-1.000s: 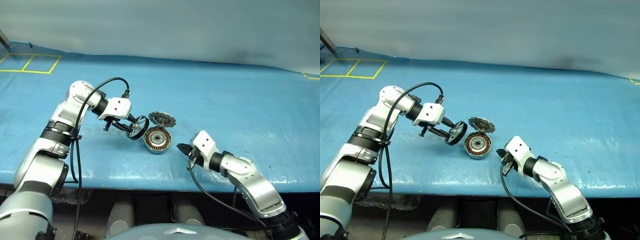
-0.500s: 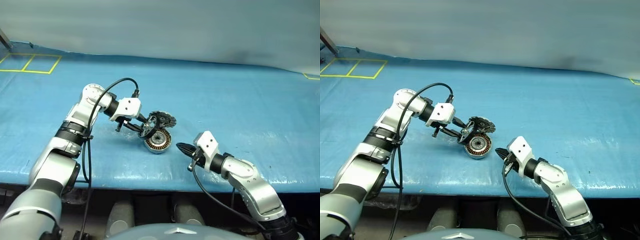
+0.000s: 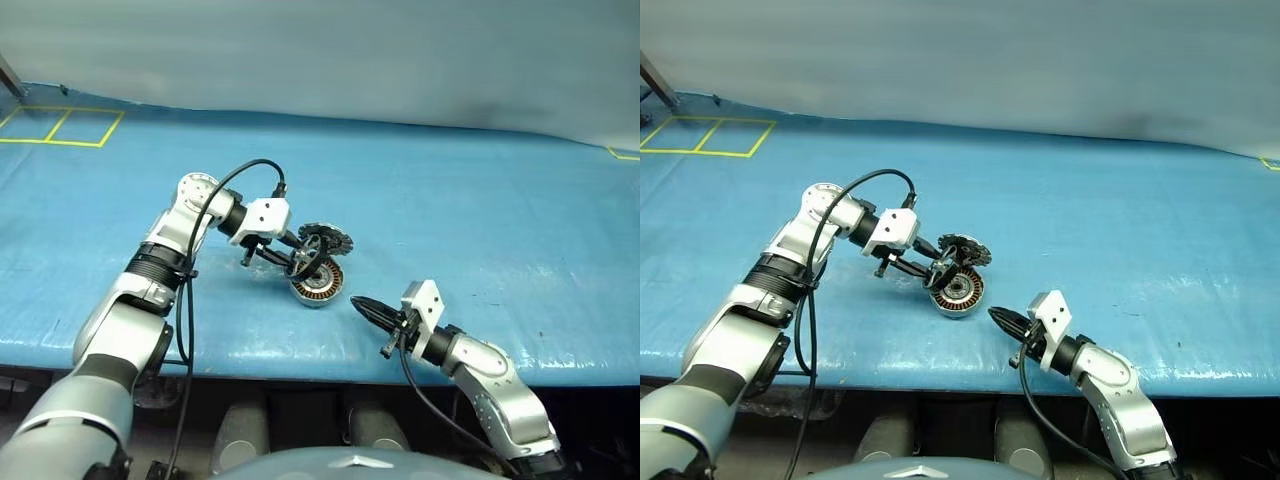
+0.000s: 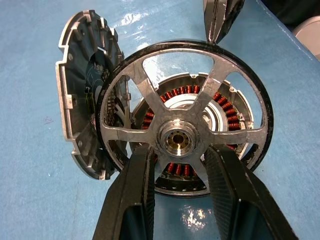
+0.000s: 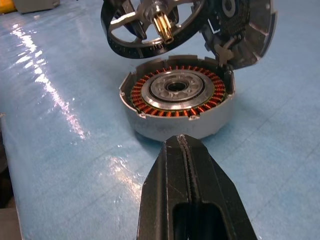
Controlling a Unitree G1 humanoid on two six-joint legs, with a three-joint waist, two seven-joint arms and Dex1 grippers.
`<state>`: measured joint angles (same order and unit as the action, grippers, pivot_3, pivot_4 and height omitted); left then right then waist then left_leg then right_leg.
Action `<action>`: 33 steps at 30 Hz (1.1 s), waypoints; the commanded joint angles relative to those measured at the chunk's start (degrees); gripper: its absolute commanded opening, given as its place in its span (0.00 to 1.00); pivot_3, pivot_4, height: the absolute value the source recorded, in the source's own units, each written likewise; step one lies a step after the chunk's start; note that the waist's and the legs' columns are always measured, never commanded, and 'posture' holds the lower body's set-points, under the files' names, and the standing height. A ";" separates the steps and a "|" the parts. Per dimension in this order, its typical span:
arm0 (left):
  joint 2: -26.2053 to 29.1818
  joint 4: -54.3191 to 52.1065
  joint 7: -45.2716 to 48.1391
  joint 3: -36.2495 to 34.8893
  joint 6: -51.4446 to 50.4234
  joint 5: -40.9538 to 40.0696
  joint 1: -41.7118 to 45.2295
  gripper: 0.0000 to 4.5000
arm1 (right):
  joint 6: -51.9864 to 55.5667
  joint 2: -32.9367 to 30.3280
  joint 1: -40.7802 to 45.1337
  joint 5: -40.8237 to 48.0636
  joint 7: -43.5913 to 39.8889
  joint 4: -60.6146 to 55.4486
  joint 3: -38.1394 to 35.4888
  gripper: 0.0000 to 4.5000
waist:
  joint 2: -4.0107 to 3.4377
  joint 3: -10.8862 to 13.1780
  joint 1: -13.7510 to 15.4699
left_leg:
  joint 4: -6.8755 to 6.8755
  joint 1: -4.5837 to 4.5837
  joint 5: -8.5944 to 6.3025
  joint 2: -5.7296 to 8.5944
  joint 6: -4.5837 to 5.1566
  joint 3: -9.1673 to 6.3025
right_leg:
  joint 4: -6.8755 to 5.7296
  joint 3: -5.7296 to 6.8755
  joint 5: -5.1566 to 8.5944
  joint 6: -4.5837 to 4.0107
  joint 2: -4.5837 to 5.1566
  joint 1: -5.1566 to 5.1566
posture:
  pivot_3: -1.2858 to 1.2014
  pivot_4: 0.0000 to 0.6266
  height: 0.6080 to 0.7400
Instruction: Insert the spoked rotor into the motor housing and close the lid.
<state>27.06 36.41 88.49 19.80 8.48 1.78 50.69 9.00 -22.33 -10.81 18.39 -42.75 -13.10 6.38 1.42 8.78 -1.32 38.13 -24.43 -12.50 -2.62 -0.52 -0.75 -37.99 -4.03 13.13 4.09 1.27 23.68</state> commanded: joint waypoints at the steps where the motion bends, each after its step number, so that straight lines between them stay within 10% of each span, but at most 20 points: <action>1: -0.56 -0.09 0.35 0.08 0.92 -0.19 2.19 0.26 | -3.00 0.71 -0.44 -0.21 -0.26 0.50 -0.09 0.00 | 0.00 0.00 -0.05 | 0.00 0.00 0.00 0.00 0.00 0.00 | -0.01 0.00 0.00 -0.01 0.00 0.00 | 0.52 0.24 1.00; 24: -2.34 6.33 -1.55 2.89 5.90 3.80 4.05 0.26 | -3.74 1.30 -0.43 -1.16 0.84 1.03 -0.02 0.00 | -0.01 0.00 0.04 | 0.01 0.03 0.00 0.00 0.00 0.00 | -0.01 -0.02 0.01 -0.02 0.00 -0.02 | 0.52 0.24 1.00; 29: -2.69 6.62 -2.85 2.70 6.47 4.27 4.54 0.62 | -3.66 1.26 -0.44 -1.41 1.20 0.90 -0.11 0.00 | -0.01 0.00 0.02 | 0.00 0.03 0.00 0.00 0.00 0.01 | -0.01 -0.02 0.01 -0.02 0.00 -0.01 | 0.52 0.24 1.00; 33: -2.71 6.22 -2.21 2.59 5.94 3.94 4.56 0.62 | -3.60 1.27 -0.25 -1.44 1.40 1.07 -0.08 0.00 | -0.01 0.00 0.02 | 0.00 0.03 0.00 0.00 0.00 0.01 | -0.01 -0.02 0.01 -0.02 0.00 -0.02 | 0.52 0.24 1.00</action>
<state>24.62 42.94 86.32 23.05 14.25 6.13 53.66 6.31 -21.18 -11.47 16.54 -41.31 -11.39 6.82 1.41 8.78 -1.29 38.13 -24.40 -12.50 -2.61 -0.52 -0.74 -38.00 -4.06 13.15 4.07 1.27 23.66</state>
